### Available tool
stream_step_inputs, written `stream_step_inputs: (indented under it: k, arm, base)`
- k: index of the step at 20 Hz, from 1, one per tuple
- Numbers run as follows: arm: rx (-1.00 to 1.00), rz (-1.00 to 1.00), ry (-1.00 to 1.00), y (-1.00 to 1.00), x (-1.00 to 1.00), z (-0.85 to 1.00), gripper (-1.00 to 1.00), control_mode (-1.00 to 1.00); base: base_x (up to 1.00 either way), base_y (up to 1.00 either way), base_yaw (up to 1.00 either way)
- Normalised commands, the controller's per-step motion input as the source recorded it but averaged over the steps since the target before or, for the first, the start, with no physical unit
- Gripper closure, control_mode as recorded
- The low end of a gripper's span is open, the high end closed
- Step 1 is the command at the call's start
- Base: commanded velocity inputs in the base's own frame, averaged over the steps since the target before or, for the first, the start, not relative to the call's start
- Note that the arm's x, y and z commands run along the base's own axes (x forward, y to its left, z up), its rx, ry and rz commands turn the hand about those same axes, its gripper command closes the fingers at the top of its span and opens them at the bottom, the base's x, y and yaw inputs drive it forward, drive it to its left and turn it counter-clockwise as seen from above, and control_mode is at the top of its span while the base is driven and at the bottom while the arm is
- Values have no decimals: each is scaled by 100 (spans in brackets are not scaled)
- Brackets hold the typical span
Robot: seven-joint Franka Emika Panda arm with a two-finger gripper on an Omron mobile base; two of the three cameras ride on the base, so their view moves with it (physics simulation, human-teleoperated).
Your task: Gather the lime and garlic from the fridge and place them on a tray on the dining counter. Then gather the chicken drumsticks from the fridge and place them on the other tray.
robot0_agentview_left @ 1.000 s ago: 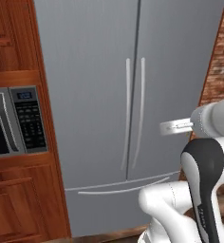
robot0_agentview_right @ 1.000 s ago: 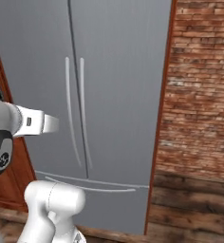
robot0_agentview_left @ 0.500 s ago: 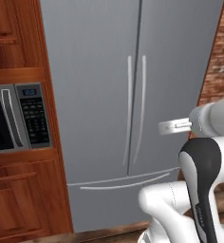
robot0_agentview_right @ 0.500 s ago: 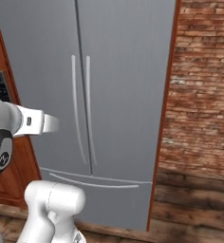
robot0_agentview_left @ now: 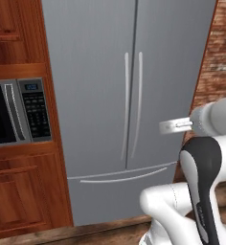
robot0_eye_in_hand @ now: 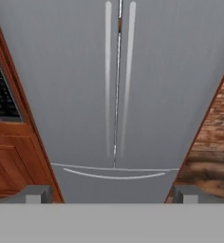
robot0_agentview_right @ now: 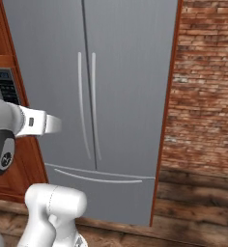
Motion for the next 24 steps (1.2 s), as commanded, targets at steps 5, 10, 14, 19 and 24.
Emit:
stream_step_inputs:
  k: [5, 10, 14, 19, 24]
  arm:
    - [0, 0, 0, -12, 95, -8, -100, -100]
    - [3, 0, 0, -23, 100, -30, -100, -100]
    - [2, 0, 0, -11, 100, -43, -100, -100]
    - [0, 0, 0, 0, 87, -31, -100, -100]
    - [0, 0, -1, -1, 60, -19, -100, -100]
  base:
    - [0, 0, 0]
    - [0, 0, 0]
    - [0, 0, 0]
    - [0, 0, 0]
    - [0, 0, 0]
